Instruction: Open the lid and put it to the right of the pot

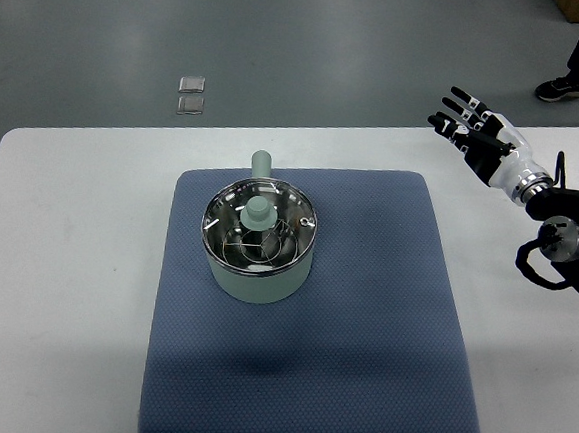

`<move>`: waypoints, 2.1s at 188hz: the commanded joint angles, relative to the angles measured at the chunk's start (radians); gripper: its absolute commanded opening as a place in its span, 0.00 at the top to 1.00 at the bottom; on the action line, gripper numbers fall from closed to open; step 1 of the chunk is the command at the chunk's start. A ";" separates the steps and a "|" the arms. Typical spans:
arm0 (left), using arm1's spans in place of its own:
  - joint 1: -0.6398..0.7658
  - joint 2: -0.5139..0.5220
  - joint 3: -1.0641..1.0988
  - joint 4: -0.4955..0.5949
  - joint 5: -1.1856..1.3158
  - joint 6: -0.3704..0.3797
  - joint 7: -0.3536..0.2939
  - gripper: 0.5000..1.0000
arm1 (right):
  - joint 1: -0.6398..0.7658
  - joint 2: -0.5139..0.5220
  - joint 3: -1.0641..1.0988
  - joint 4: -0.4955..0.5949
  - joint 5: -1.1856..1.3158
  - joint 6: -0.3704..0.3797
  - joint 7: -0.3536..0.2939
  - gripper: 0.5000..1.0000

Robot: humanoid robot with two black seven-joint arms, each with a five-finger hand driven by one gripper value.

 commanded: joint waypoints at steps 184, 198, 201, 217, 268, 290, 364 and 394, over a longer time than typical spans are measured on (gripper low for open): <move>-0.001 0.000 0.000 0.000 0.000 0.000 0.001 0.00 | 0.369 -0.072 -0.001 0.347 -1.166 0.204 0.014 0.16; -0.001 0.000 0.000 0.000 0.000 0.000 -0.001 0.00 | 0.383 -0.049 -0.011 0.350 -1.229 0.203 0.014 0.17; -0.001 0.000 0.000 0.000 0.000 0.000 -0.001 0.00 | 0.383 -0.049 -0.011 0.350 -1.229 0.203 0.014 0.17; -0.001 0.000 0.000 0.000 0.000 0.000 0.001 0.00 | 0.391 -0.009 -0.017 0.353 -1.323 0.204 0.014 0.20; 0.001 0.000 0.000 0.000 0.000 0.000 0.001 0.00 | 0.447 0.070 -0.138 0.388 -1.528 0.203 0.014 0.21; 0.001 0.000 0.000 0.000 0.000 0.000 0.001 0.00 | 0.478 0.074 -0.189 0.408 -1.573 0.203 0.014 0.21; 0.001 0.000 0.000 0.000 0.000 0.000 0.001 0.00 | 0.529 0.090 -0.279 0.445 -1.697 0.197 0.009 0.27; 0.001 0.000 0.000 0.000 0.000 0.000 -0.001 0.00 | 0.541 0.118 -0.313 0.442 -1.717 0.197 0.003 0.29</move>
